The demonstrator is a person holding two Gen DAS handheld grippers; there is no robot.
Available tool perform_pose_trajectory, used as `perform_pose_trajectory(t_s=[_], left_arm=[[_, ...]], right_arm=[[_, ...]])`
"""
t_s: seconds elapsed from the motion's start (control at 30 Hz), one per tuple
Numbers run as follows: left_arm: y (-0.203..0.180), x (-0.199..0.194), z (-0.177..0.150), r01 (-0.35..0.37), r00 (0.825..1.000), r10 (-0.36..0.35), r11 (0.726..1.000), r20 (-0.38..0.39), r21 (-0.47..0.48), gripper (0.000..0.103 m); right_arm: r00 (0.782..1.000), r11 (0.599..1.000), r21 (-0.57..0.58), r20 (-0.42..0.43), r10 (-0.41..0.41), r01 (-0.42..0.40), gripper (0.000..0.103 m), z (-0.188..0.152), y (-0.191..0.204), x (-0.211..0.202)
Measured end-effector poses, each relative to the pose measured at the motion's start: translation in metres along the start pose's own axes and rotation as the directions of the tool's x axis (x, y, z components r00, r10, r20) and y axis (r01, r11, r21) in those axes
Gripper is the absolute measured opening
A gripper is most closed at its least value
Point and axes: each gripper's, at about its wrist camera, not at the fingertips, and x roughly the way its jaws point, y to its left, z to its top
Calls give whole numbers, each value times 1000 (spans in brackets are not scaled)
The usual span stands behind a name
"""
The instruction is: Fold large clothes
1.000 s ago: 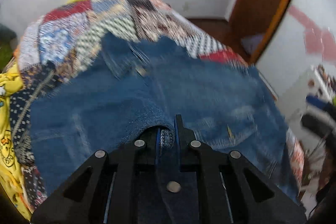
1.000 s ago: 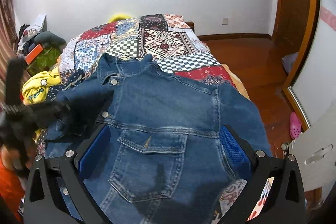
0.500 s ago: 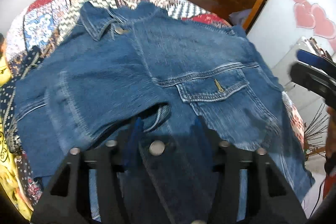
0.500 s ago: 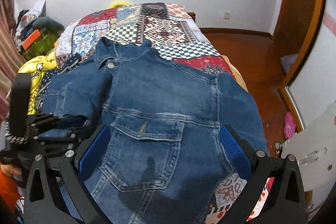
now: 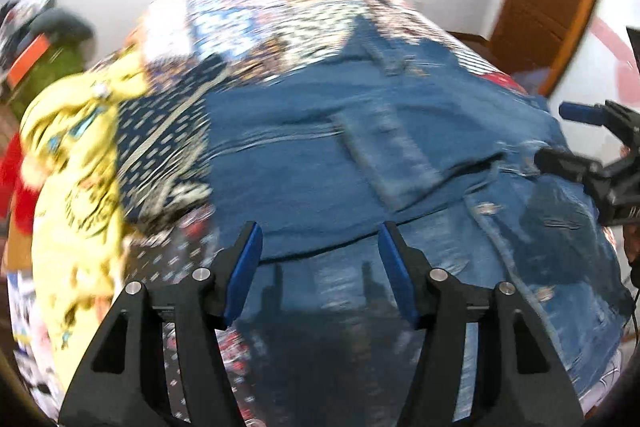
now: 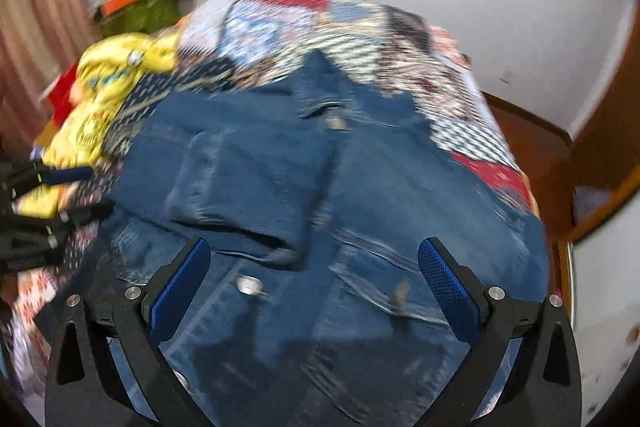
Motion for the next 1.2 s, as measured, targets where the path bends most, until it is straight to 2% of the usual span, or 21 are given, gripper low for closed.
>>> perform_pose_trajectory(t_s=[0.17,0.33,0.47,0.57,0.6,0.67,0.7,0.77,0.83,0.97,1.1,1.2], left_arm=[[40,4,-19,-21,1000,19,995,-19,-100,59],[60,9,-36,-11,999,5,986,-36,-164,59],[66,16,-41,0,999,-8,982,-42,-188,59],[66,18,-44,8,999,-17,980,-46,-200,59],[65,19,-44,9,999,-19,979,-47,-203,59],[64,19,-44,10,999,-20,979,-46,-203,59],[62,18,-43,11,999,-21,980,-45,-199,59],[60,16,-41,9,999,-18,981,-43,-192,59],[56,13,-37,9,999,-15,983,-32,-181,59],[49,6,-27,10,1000,-12,986,-11,-164,59],[38,3,-11,14,1000,-12,989,11,-146,59],[28,5,1,23,1000,-20,991,23,-132,59]], right_arm=[[996,989,-134,-71,45,-54,102,10,45,35],[992,956,-292,-127,-16,-22,101,16,76,68],[981,930,-366,-184,-62,-10,86,16,82,91],[979,921,-389,-189,-75,-4,80,17,81,99],[981,922,-388,-180,-64,-11,75,17,81,99],[982,926,-374,-189,-25,-49,52,19,80,98],[982,929,-363,-191,-1,-70,45,20,81,96],[983,933,-348,-183,31,-94,21,21,83,90],[988,937,-336,-150,44,-93,16,23,83,80],[992,965,-234,-77,103,-119,14,33,63,55],[994,988,-123,34,104,-99,13,41,34,24],[991,995,-15,84,104,-103,13,44,8,7]])
